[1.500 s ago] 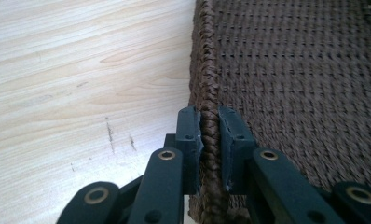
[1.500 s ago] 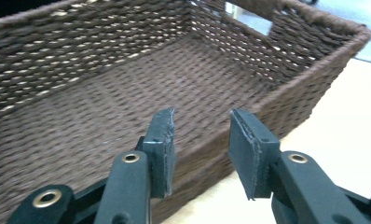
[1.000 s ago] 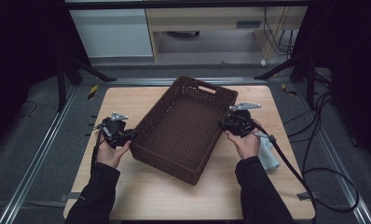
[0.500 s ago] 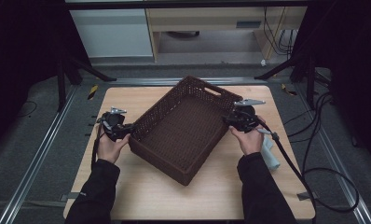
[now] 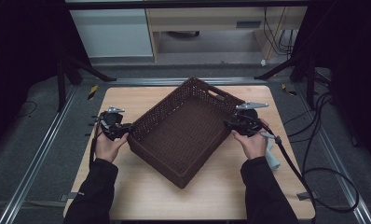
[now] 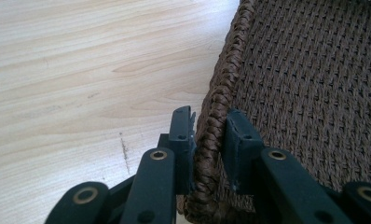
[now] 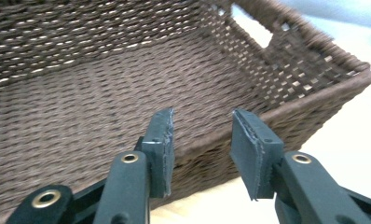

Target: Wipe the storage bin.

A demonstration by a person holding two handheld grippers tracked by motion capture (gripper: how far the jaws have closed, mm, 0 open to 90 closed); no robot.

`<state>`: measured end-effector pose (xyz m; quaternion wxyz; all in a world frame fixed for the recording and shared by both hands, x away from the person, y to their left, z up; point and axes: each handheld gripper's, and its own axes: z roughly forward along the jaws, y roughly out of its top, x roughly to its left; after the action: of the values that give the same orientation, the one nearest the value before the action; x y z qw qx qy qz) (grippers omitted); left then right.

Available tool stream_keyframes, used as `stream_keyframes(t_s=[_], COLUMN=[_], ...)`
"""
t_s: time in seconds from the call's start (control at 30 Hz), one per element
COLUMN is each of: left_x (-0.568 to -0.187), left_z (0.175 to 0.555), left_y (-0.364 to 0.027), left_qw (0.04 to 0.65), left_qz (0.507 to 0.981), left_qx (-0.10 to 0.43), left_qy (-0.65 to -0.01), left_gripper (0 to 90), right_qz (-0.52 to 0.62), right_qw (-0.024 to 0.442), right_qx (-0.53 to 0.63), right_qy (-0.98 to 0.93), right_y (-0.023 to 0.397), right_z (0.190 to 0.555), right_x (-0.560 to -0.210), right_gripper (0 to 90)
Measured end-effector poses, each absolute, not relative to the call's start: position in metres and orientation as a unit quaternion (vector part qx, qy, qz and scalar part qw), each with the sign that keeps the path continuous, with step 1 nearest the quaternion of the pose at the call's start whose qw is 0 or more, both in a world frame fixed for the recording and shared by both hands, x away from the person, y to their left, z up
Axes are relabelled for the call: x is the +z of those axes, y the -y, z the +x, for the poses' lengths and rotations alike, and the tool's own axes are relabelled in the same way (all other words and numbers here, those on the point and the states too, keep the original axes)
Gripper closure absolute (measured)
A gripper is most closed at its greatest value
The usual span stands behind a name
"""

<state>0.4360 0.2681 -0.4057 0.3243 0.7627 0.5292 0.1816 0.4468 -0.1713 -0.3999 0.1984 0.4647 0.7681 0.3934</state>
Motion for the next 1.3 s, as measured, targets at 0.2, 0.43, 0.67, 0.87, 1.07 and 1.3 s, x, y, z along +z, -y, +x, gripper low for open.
stream_keyframes(t_s=[0.2, 0.43, 0.67, 0.87, 1.07, 1.3], left_x=[-0.407, -0.399, -0.388, -0.393, -0.397, -0.399], left_z=[0.445, 0.436, 0.413, 0.409, 0.415, 0.425], left_y=[-0.269, -0.270, -0.269, -0.264, -0.268, -0.272], left_qw=[0.324, 0.336, 0.334, 0.334, 0.328, 0.324], left_qz=[0.759, 0.748, 0.742, 0.734, 0.731, 0.729], left_qx=[0.190, 0.195, 0.223, 0.222, 0.218, 0.228], left_qy=[-0.531, -0.537, -0.537, -0.548, -0.557, -0.559], left_gripper=[72.0, 61.7, 52.8, 44.7, 52.9, 58.0], right_qz=[0.475, 0.480, 0.474, 0.475, 0.470, 0.478], right_qw=[0.212, 0.206, 0.210, 0.212, 0.204, 0.234], right_qx=[0.389, 0.391, 0.387, 0.384, 0.390, 0.404], right_qy=[-0.761, -0.758, -0.763, -0.763, -0.765, -0.744], right_y=[0.173, 0.173, 0.174, 0.173, 0.175, 0.189], right_z=[0.454, 0.448, 0.432, 0.423, 0.423, 0.425], right_x=[-0.404, -0.405, -0.403, -0.402, -0.399, -0.386], right_gripper=[56.2, 57.7, 57.4, 57.3, 57.7, 54.6])
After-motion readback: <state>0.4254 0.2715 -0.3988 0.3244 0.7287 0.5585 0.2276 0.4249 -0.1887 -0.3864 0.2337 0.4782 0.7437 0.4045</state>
